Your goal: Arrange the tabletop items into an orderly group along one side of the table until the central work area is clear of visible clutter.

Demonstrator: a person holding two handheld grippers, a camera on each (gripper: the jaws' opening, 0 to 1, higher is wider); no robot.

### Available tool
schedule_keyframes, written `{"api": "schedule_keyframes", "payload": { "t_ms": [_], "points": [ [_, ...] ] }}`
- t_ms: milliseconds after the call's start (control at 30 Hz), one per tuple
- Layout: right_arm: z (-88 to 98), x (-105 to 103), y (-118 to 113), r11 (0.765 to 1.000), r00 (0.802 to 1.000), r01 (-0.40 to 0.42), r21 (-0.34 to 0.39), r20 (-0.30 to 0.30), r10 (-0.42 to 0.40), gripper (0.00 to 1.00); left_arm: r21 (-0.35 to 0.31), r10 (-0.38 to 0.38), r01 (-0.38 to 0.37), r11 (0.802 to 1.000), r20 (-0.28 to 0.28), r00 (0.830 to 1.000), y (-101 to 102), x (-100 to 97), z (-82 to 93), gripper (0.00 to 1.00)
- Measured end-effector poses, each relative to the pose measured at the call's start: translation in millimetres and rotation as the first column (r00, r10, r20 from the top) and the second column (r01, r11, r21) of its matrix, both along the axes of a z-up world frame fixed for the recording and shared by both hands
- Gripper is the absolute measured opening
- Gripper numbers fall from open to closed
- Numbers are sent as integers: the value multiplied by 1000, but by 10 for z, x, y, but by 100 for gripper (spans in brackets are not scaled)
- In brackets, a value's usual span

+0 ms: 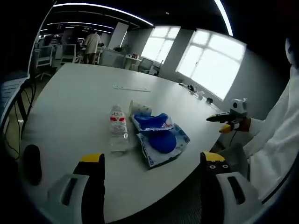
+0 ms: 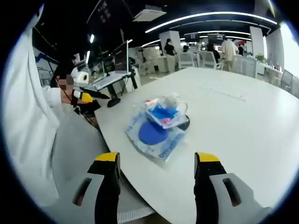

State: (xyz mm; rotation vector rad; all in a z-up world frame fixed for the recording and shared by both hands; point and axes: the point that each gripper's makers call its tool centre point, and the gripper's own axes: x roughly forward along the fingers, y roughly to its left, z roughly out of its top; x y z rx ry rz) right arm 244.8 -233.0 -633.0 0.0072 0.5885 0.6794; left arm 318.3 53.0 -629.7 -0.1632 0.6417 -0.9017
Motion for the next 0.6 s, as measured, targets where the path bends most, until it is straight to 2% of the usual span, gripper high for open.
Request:
{"api": "schedule_keyframes", "payload": {
  "t_ms": [600],
  "points": [
    [23,42,11,1000,1000,-4,9,2,4,64,-3,-8,8,1000,-2,1000,-46,15,-5,84]
  ]
}}
